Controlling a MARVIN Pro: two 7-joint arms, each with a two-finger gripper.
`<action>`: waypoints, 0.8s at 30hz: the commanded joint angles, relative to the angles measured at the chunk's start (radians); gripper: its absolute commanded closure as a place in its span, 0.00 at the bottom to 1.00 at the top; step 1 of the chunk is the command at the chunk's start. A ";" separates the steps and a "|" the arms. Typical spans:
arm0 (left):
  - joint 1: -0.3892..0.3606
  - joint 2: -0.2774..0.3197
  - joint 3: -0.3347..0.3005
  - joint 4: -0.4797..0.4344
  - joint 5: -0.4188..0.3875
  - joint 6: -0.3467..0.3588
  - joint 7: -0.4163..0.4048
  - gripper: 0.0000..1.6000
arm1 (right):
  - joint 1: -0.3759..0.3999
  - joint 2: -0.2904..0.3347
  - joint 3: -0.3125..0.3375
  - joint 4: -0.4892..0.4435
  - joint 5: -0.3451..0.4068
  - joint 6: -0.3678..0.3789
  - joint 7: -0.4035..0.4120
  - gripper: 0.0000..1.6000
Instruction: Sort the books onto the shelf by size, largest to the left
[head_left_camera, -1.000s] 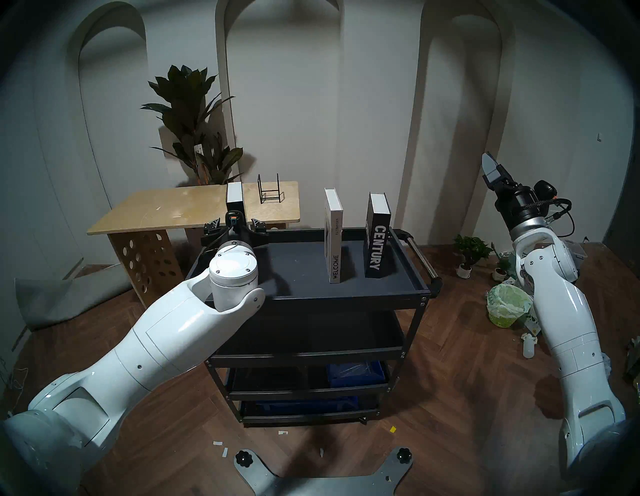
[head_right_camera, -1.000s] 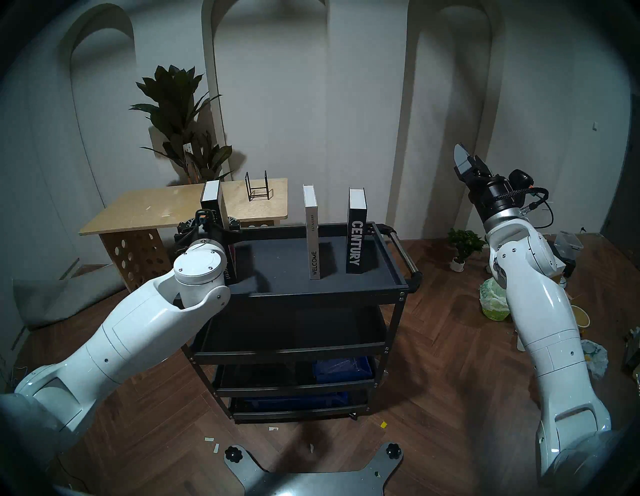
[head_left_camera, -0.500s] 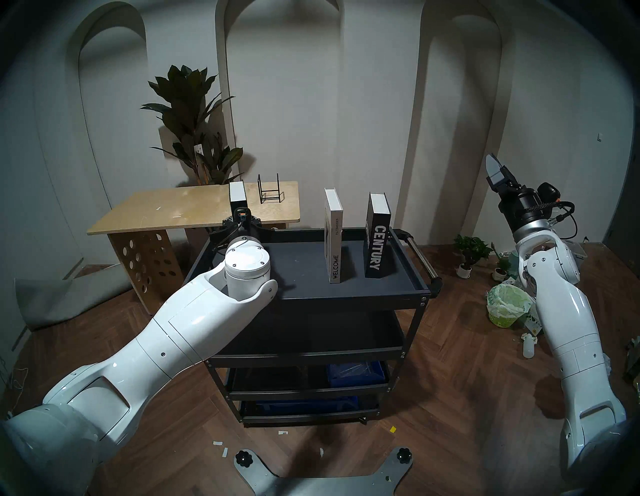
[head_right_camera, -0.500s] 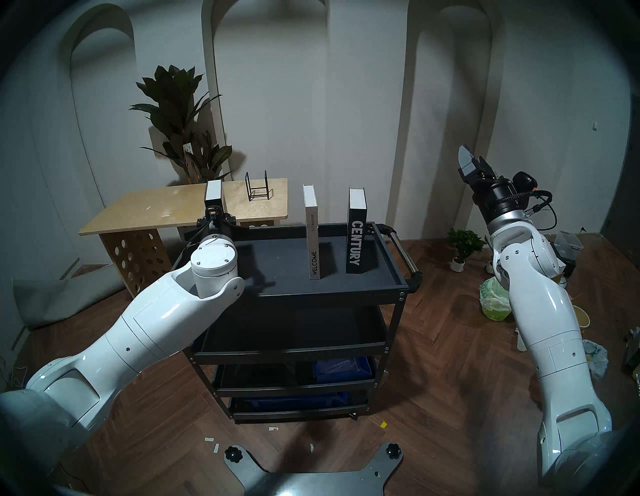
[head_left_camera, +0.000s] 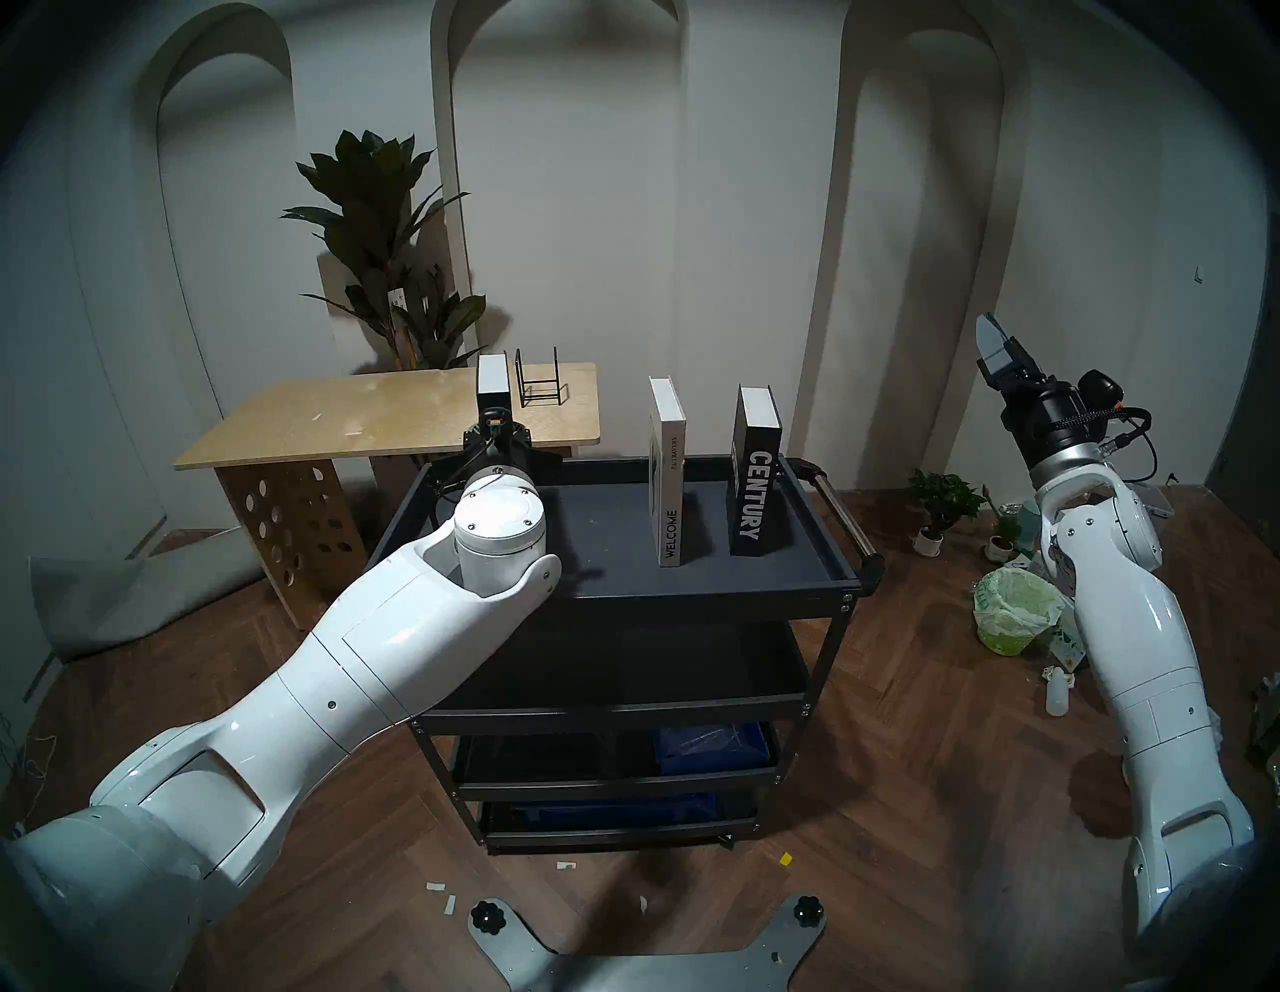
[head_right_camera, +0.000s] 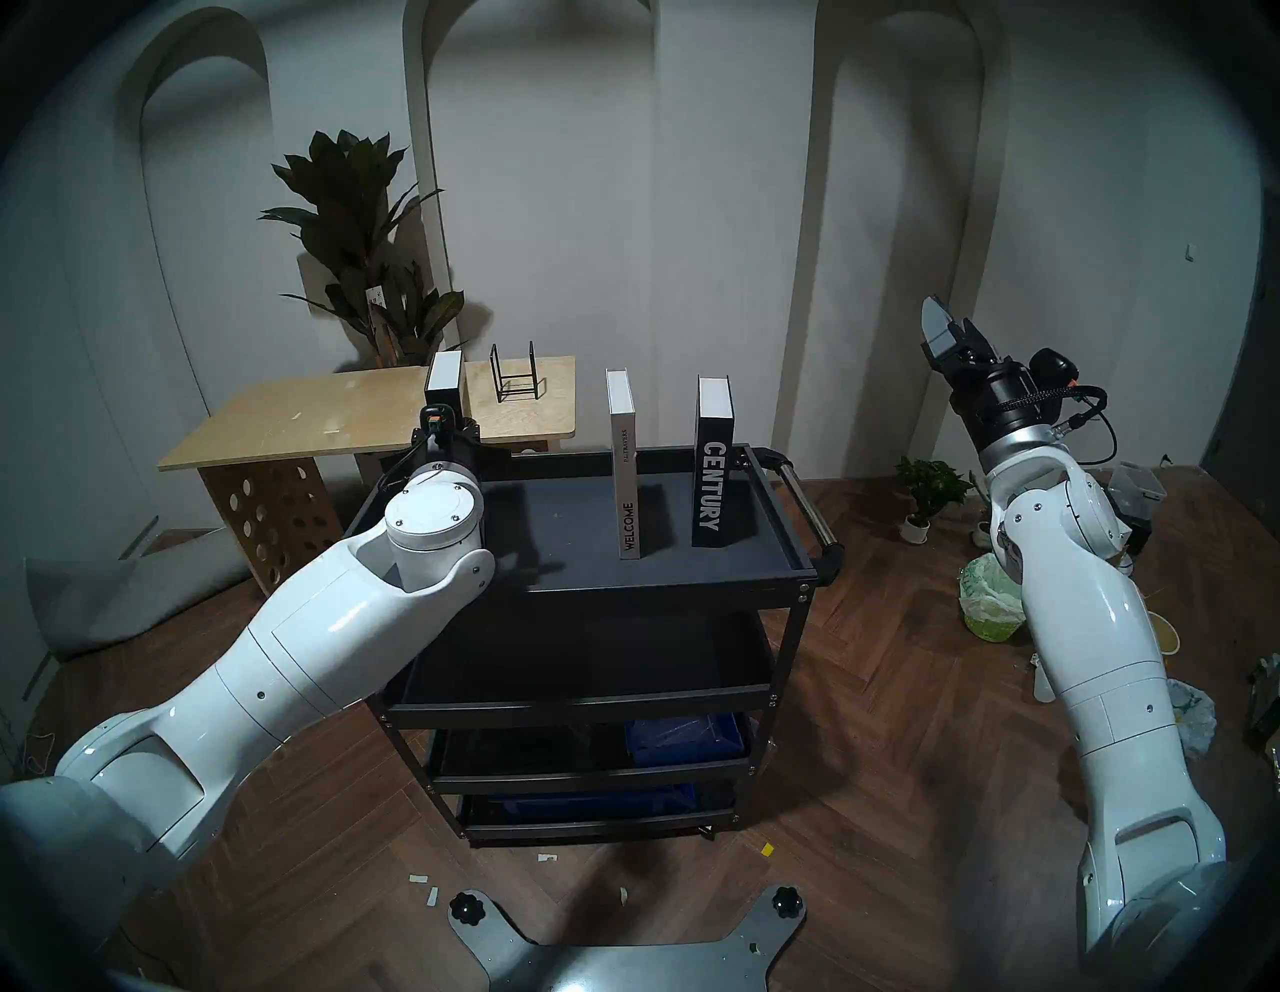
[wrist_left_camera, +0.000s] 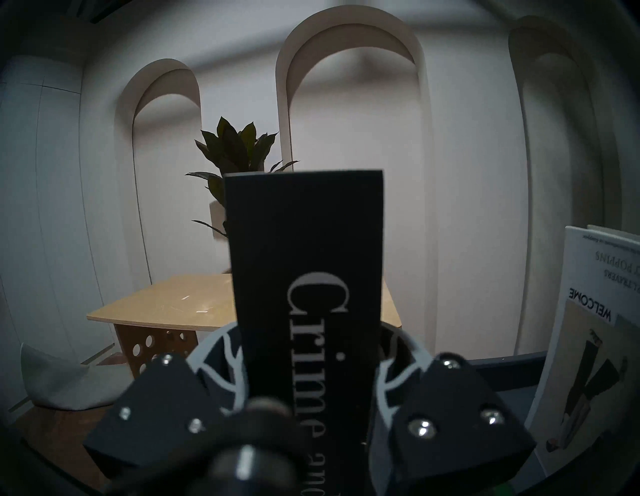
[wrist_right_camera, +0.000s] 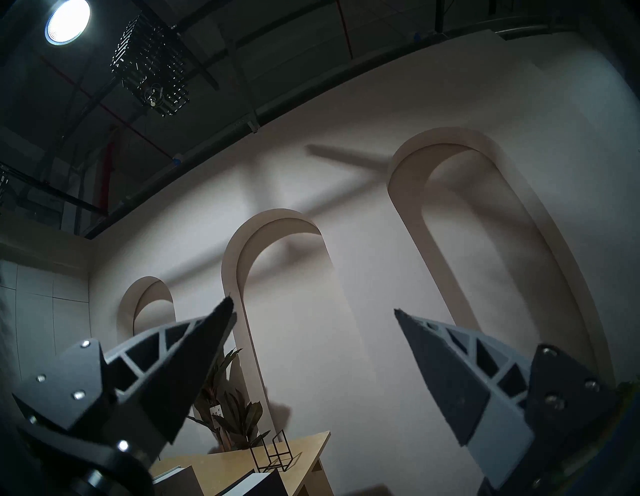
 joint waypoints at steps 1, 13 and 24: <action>-0.005 0.030 -0.025 -0.078 -0.015 -0.008 -0.019 1.00 | 0.025 0.001 -0.004 0.002 -0.005 -0.008 0.008 0.00; -0.037 -0.027 0.010 -0.017 -0.030 -0.039 -0.078 1.00 | 0.029 -0.006 -0.010 -0.003 -0.015 -0.014 0.004 0.00; -0.057 -0.068 0.025 0.019 -0.029 -0.051 -0.093 1.00 | 0.018 -0.005 -0.003 -0.007 -0.024 -0.016 -0.006 0.00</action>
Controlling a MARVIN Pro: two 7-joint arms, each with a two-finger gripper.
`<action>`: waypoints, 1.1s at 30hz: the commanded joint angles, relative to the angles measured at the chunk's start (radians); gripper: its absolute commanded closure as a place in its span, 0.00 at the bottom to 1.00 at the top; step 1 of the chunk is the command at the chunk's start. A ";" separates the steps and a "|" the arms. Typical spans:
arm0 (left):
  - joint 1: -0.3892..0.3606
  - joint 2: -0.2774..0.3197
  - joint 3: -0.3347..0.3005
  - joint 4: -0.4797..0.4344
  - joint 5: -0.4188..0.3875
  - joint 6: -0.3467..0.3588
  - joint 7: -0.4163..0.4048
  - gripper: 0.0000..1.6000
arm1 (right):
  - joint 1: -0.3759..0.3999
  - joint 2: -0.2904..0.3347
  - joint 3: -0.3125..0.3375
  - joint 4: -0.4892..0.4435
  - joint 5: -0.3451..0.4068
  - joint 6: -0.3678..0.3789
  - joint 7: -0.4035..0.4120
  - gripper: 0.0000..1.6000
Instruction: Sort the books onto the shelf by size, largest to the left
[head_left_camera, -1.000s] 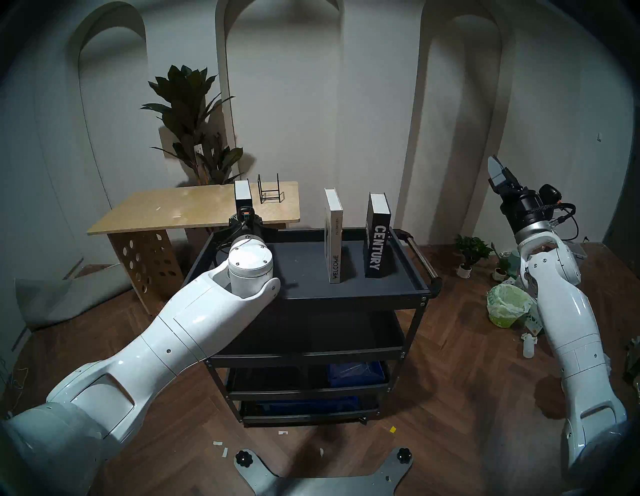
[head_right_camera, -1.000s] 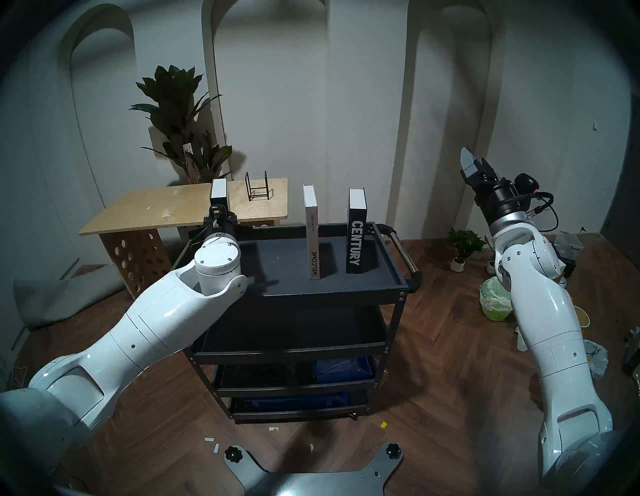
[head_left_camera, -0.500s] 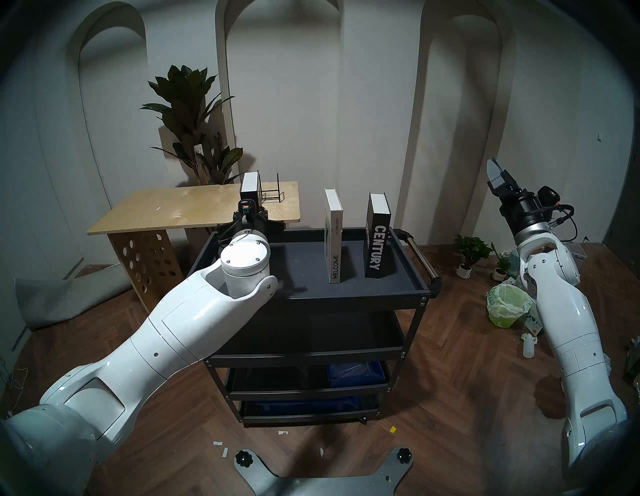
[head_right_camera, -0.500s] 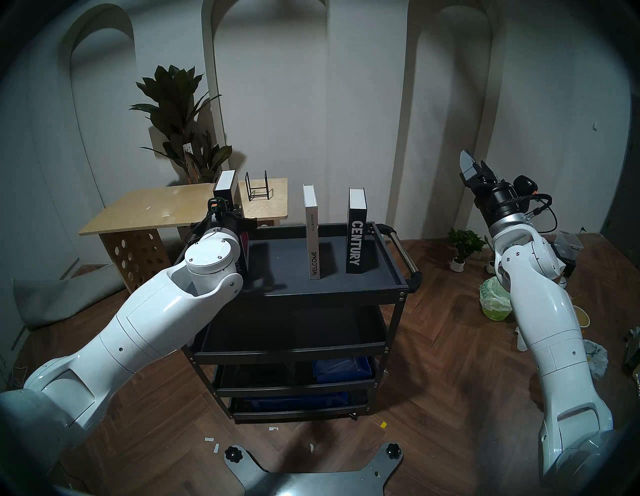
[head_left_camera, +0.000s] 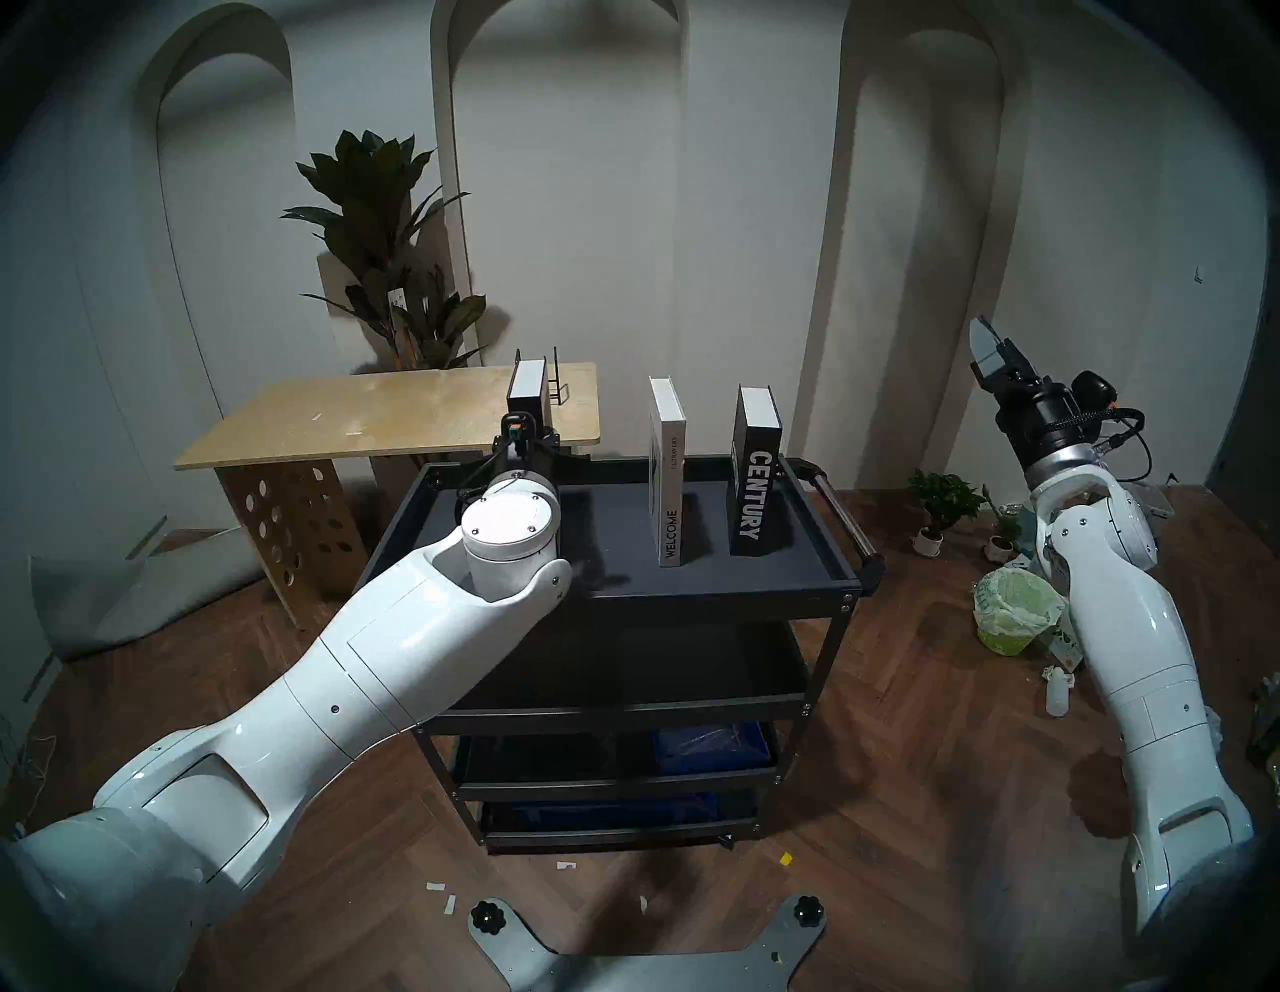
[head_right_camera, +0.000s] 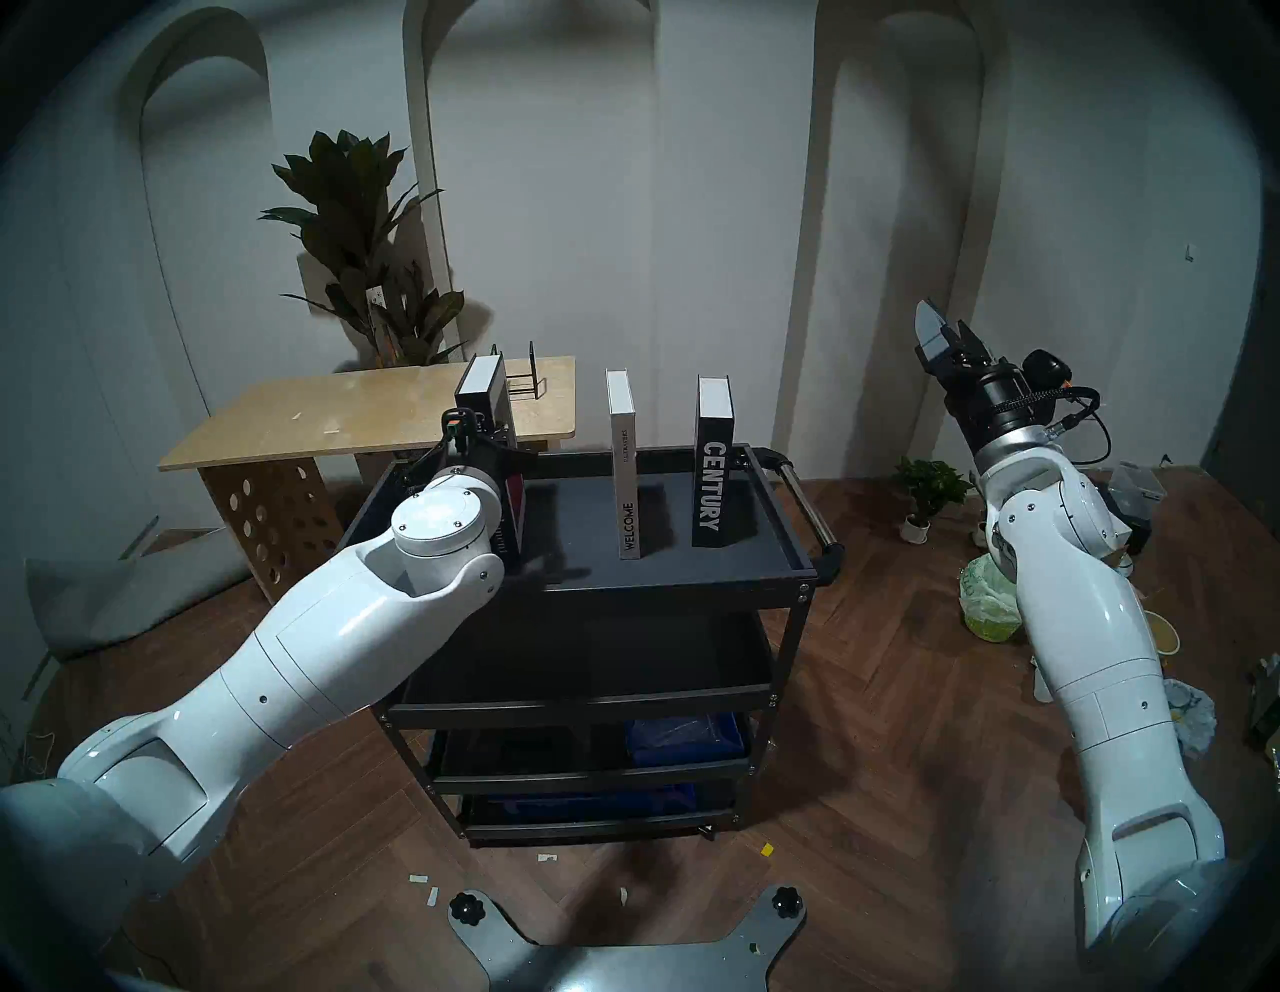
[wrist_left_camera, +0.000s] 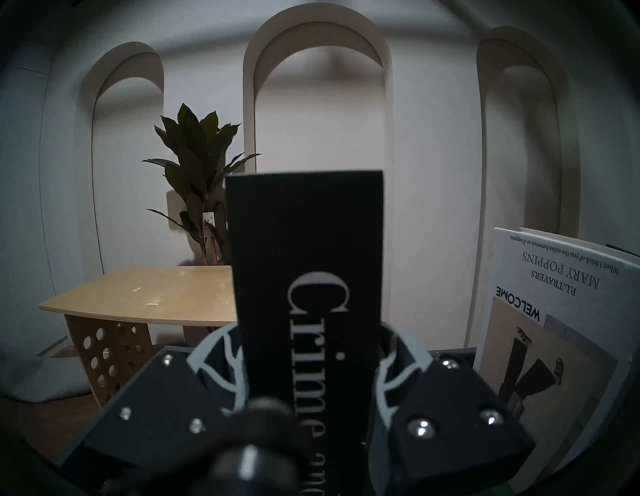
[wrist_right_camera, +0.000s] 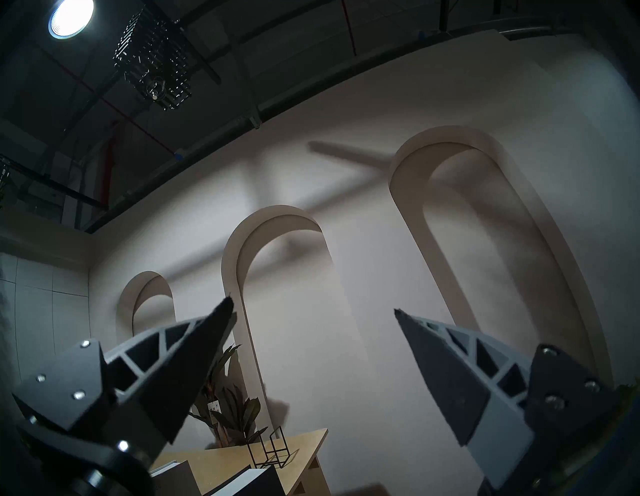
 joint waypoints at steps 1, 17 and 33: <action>-0.050 -0.033 -0.008 -0.011 0.013 -0.017 -0.005 1.00 | 0.006 0.000 0.009 -0.020 -0.001 -0.010 -0.005 0.00; -0.060 -0.070 0.015 0.055 0.039 -0.005 0.017 1.00 | 0.002 -0.002 0.015 -0.029 -0.006 -0.018 -0.011 0.00; -0.048 -0.063 0.011 0.027 0.032 0.008 0.018 0.11 | -0.012 0.001 0.031 -0.042 -0.008 -0.015 -0.013 0.00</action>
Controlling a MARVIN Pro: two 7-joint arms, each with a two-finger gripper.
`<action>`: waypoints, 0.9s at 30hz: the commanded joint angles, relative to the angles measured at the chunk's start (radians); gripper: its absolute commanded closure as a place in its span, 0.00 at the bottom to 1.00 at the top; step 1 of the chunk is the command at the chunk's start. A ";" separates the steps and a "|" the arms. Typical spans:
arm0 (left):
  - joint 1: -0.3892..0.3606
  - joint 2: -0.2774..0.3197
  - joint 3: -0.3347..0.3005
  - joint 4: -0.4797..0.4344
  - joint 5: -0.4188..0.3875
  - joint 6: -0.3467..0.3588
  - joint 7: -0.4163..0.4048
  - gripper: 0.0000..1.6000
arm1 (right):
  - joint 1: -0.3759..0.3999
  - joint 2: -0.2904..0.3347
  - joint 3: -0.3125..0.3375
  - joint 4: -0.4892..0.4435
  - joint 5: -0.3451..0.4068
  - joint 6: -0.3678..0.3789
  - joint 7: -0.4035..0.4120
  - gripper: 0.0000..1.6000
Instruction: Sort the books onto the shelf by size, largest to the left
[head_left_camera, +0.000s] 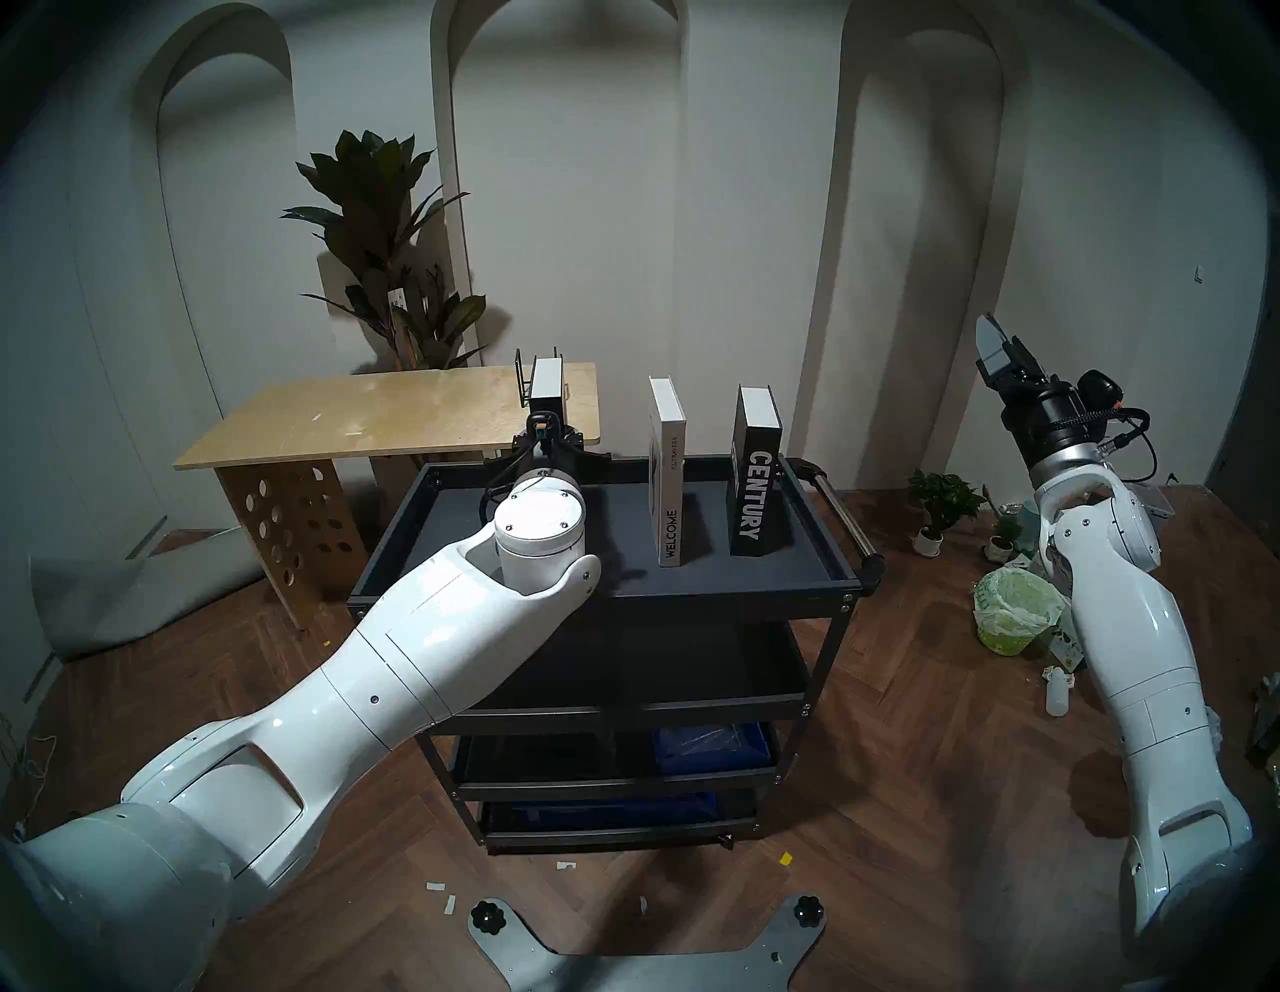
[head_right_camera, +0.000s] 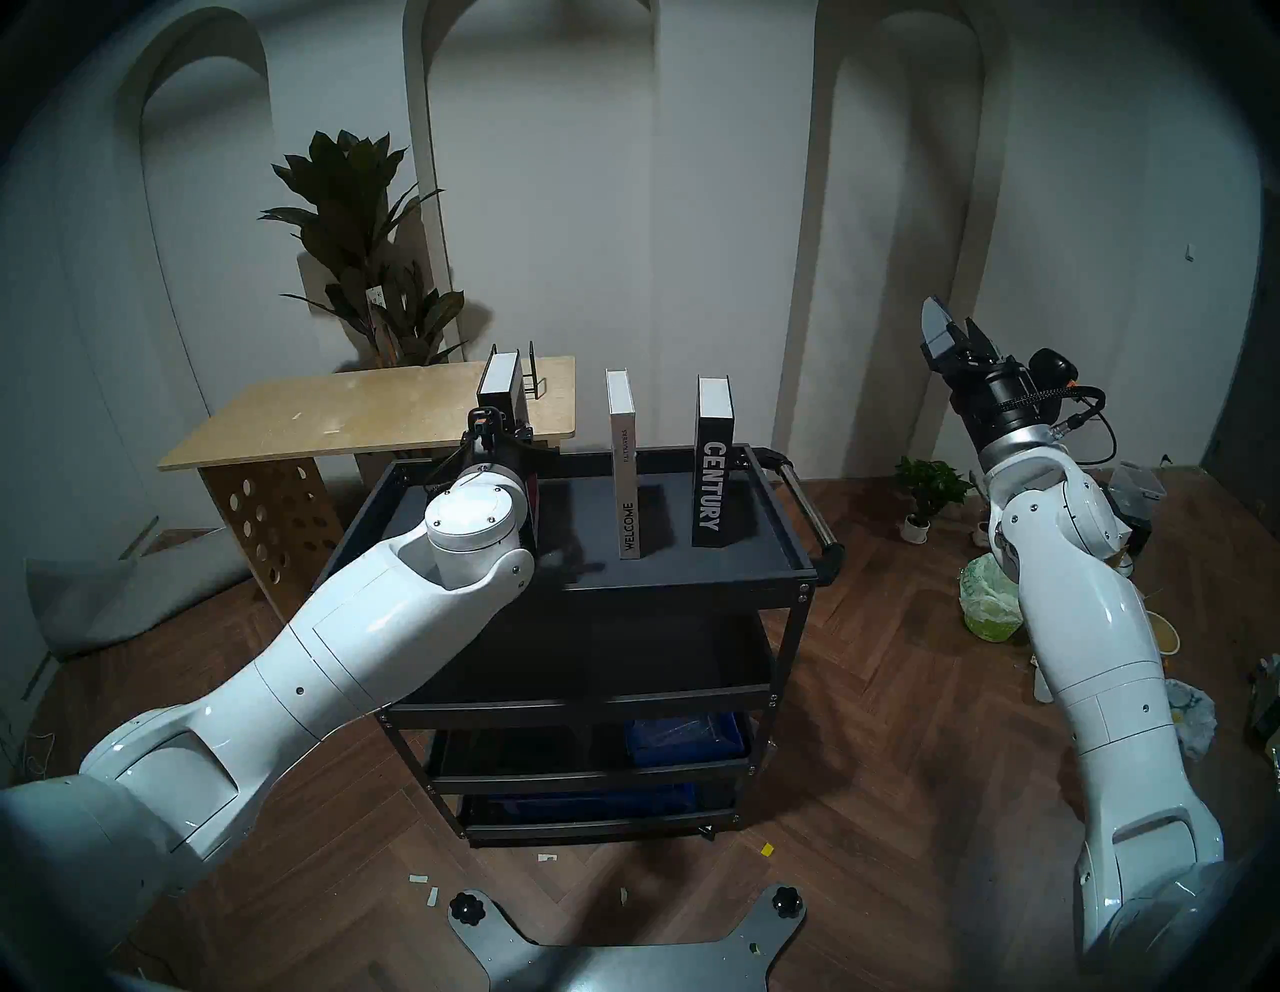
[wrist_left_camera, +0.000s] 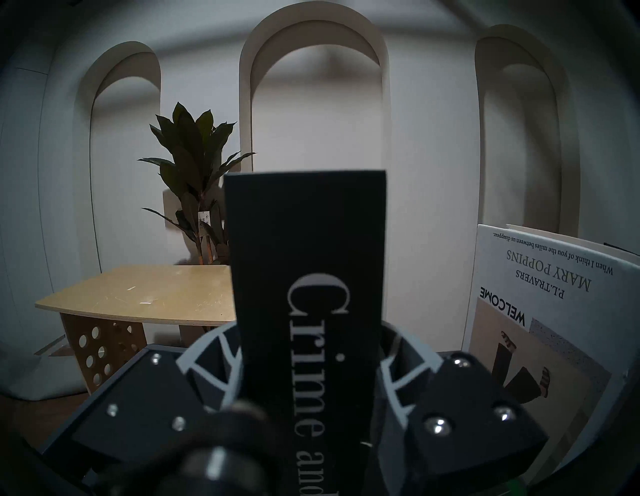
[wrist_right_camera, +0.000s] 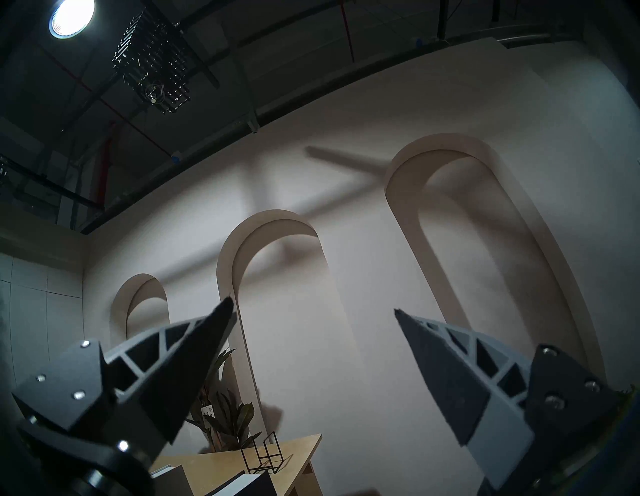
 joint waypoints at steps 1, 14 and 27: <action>-0.018 0.004 -0.007 -0.037 0.002 0.010 0.000 0.00 | -0.001 0.004 0.014 -0.025 0.004 -0.005 -0.001 0.00; 0.005 0.034 0.001 -0.128 0.046 0.002 0.036 0.00 | -0.012 0.007 0.027 -0.027 0.006 -0.007 0.006 0.00; 0.010 0.116 0.008 -0.318 0.159 -0.048 0.080 0.00 | -0.007 0.010 0.024 -0.046 0.008 0.000 0.008 0.00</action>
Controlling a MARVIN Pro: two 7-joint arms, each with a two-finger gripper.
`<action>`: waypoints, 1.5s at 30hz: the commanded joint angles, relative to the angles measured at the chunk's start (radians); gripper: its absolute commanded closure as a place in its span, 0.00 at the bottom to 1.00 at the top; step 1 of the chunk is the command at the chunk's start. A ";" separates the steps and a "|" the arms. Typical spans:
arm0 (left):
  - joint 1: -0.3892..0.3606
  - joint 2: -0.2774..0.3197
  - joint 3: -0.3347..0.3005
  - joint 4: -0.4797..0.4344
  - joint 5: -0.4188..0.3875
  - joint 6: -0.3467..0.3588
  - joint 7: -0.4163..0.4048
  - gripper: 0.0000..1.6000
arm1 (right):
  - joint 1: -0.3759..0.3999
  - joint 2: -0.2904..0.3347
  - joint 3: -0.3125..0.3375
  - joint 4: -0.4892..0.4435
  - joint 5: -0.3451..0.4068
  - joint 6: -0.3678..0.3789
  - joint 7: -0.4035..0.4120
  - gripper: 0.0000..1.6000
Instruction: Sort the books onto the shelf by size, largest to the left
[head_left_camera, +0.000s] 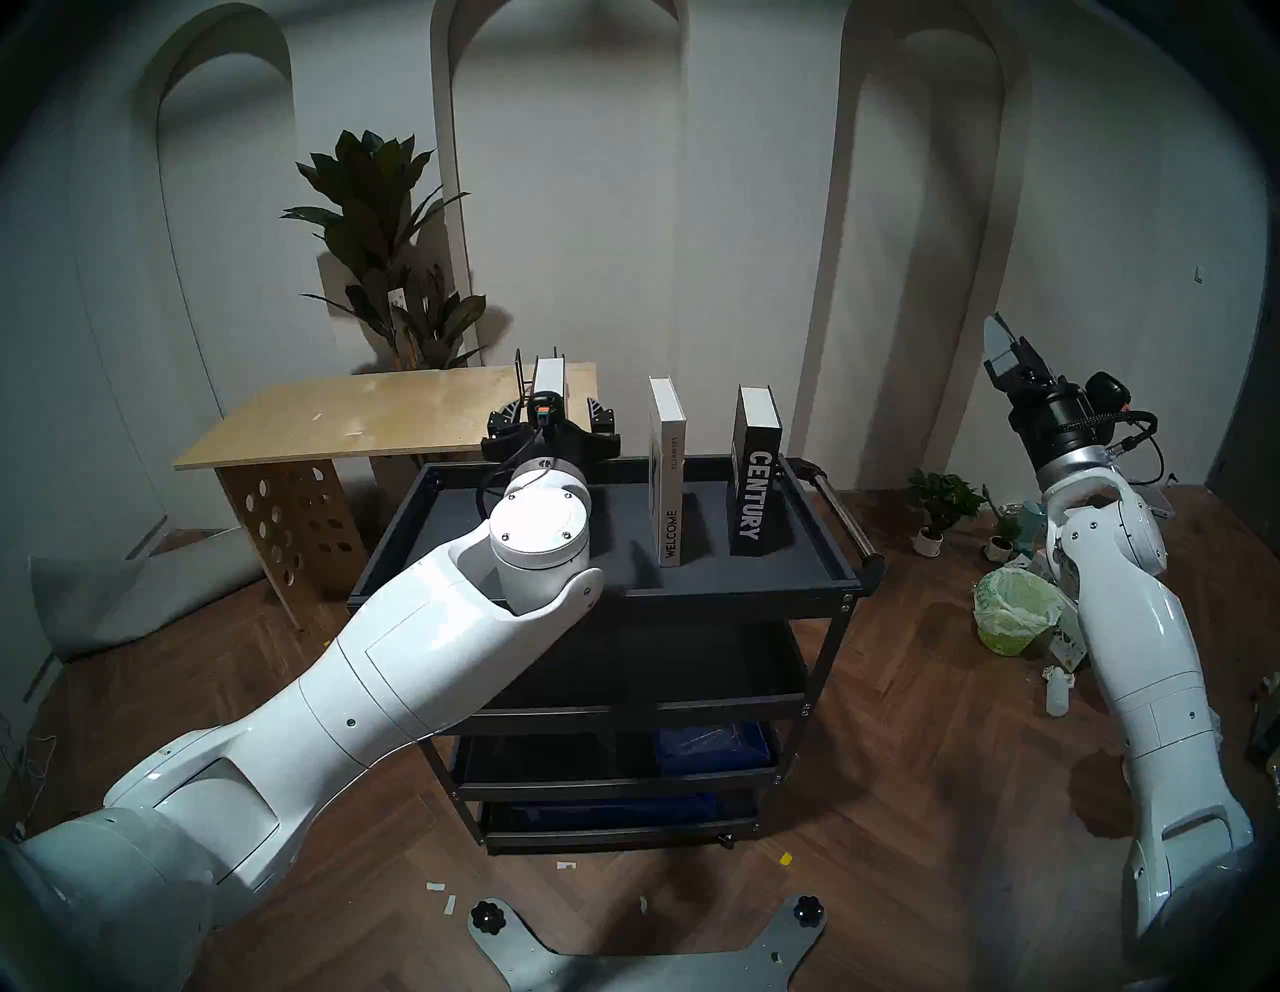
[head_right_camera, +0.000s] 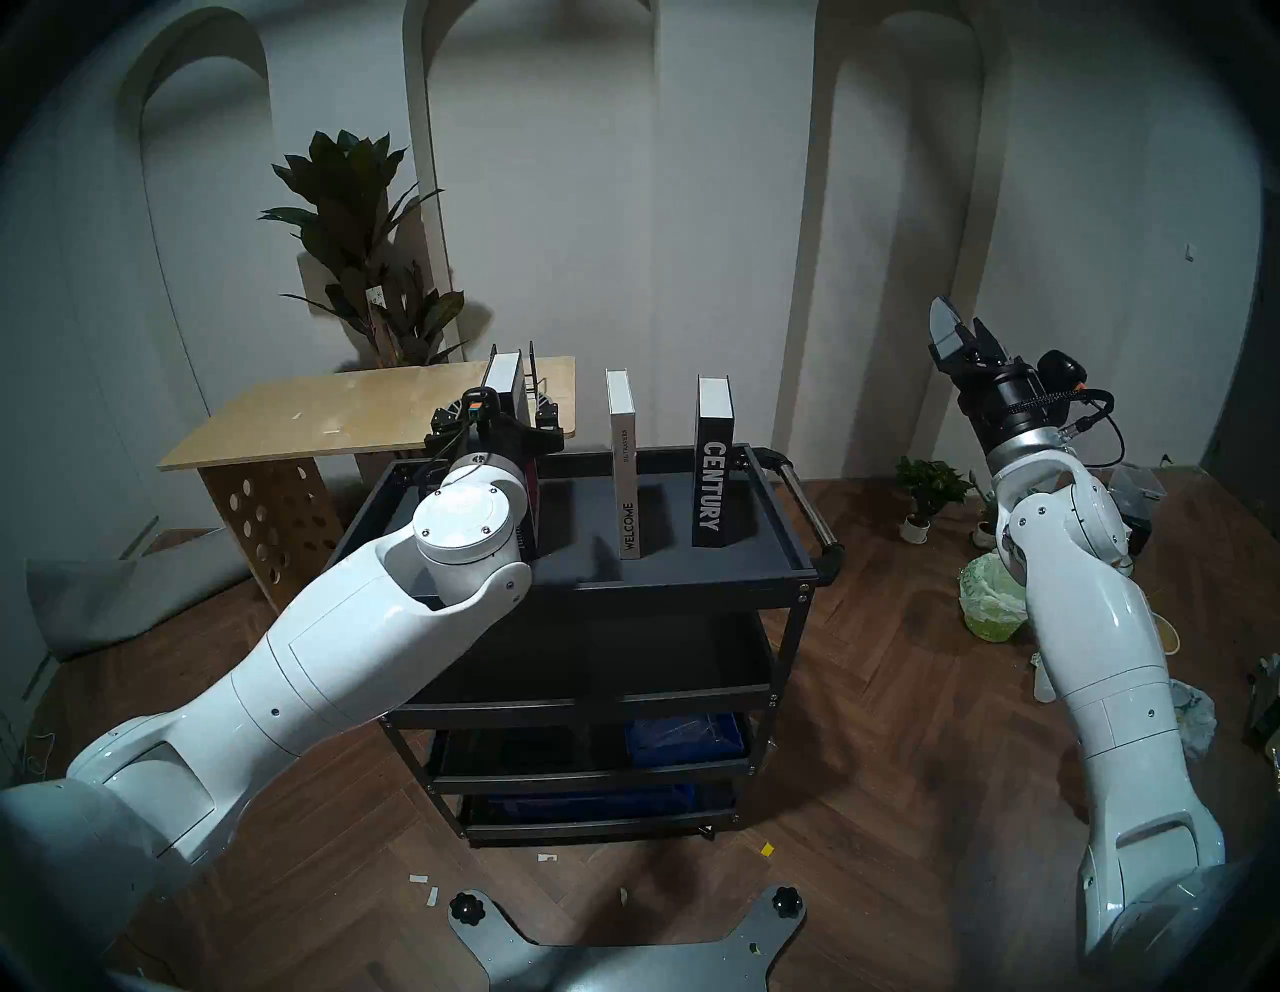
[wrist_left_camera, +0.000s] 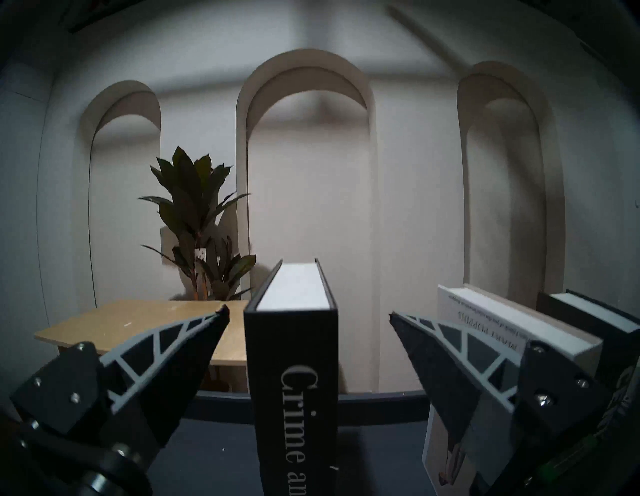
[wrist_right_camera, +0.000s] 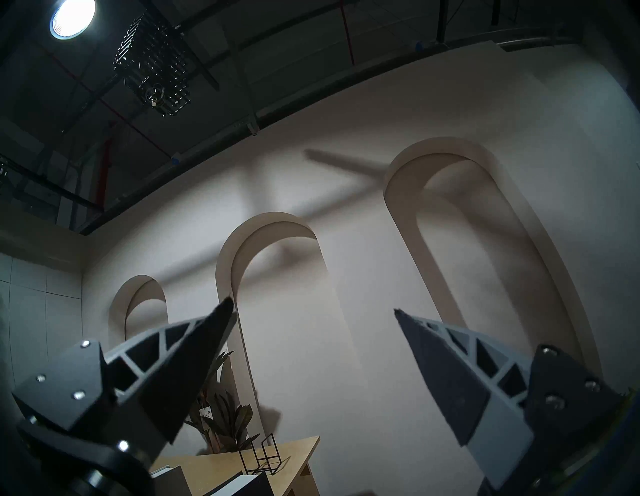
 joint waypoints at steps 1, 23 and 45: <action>-0.019 0.047 -0.006 -0.105 0.068 -0.033 0.011 0.00 | 0.012 0.005 0.004 -0.031 0.001 0.000 0.001 0.00; 0.209 0.330 -0.219 -0.298 0.058 0.041 -0.156 0.00 | 0.045 0.008 -0.111 -0.083 -0.082 0.085 -0.171 0.00; 0.440 0.540 -0.340 -0.225 -0.065 -0.201 -0.398 0.00 | -0.080 0.024 -0.161 -0.109 -0.284 0.032 -0.311 0.00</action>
